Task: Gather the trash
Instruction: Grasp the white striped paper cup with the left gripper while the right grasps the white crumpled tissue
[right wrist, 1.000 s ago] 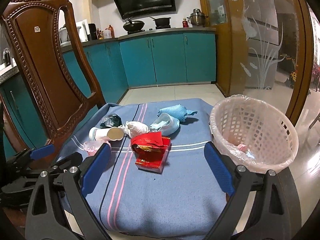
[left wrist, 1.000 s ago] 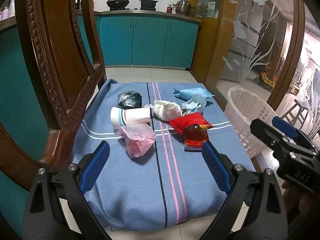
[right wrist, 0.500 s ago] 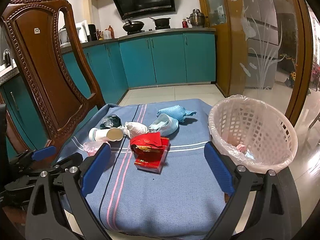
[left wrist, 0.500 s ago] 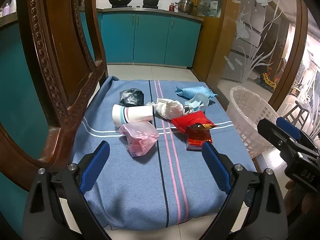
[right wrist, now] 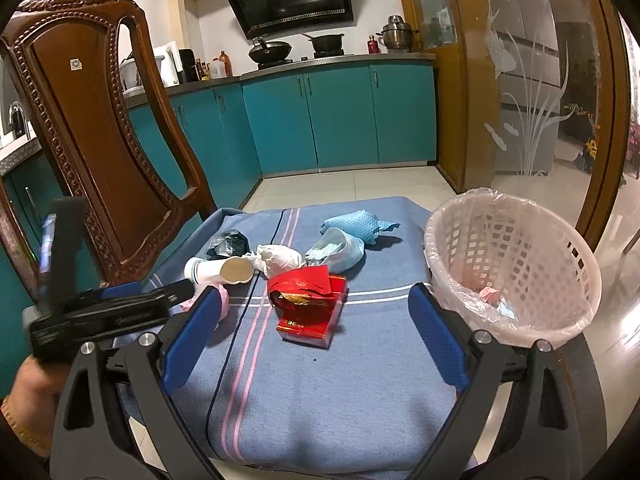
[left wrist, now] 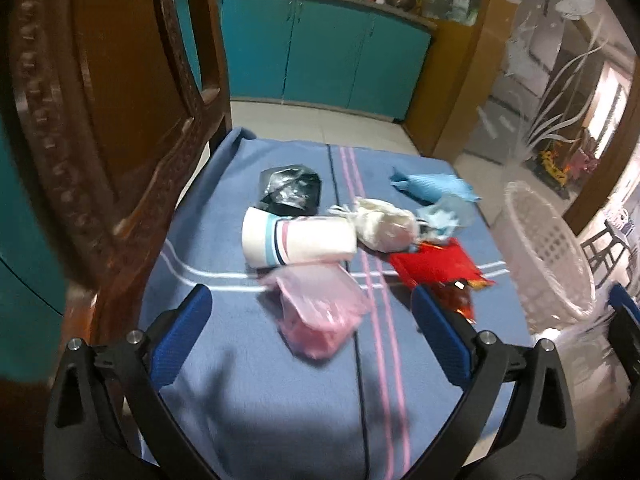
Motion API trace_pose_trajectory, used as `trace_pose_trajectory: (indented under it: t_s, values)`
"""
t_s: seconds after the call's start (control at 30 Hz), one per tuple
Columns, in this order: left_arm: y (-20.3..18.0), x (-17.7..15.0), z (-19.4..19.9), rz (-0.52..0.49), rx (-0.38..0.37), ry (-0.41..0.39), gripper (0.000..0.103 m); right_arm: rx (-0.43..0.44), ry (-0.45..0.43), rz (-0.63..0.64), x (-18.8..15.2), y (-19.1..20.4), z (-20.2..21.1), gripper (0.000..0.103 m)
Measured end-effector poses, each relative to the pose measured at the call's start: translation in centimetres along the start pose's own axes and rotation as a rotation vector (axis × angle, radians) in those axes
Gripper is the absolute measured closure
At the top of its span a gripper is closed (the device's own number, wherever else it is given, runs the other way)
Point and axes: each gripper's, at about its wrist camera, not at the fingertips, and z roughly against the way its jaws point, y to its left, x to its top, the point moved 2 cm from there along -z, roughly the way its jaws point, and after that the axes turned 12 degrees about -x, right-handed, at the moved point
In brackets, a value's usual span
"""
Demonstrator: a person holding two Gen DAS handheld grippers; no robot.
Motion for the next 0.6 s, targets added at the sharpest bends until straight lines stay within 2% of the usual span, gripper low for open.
trace_pose_trajectory:
  t_s: [0.37, 0.4, 0.5, 0.6]
  values:
    - [2.7, 2.8, -6.4, 0.017, 0.020, 0.070, 0.005, 0.002, 0.003, -0.008, 0.1, -0.1, -0.4, 0.011]
    - [2.6, 3.0, -6.6, 0.011, -0.004, 0.071, 0.015, 0.002, 0.005, -0.004, 0.1, -0.1, -0.5, 0.011]
    - [1.5, 3.2, -5.7, -0.038, -0.012, 0.043, 0.017, -0.006, 0.015, 0.014, 0.0, 0.2, -1.1, 0.011]
    - [-0.1, 3.2, -2.1, -0.087, 0.023, -0.033, 0.017, -0.001, 0.031, 0.043, -0.1, 0.5, -1.8, 0.011]
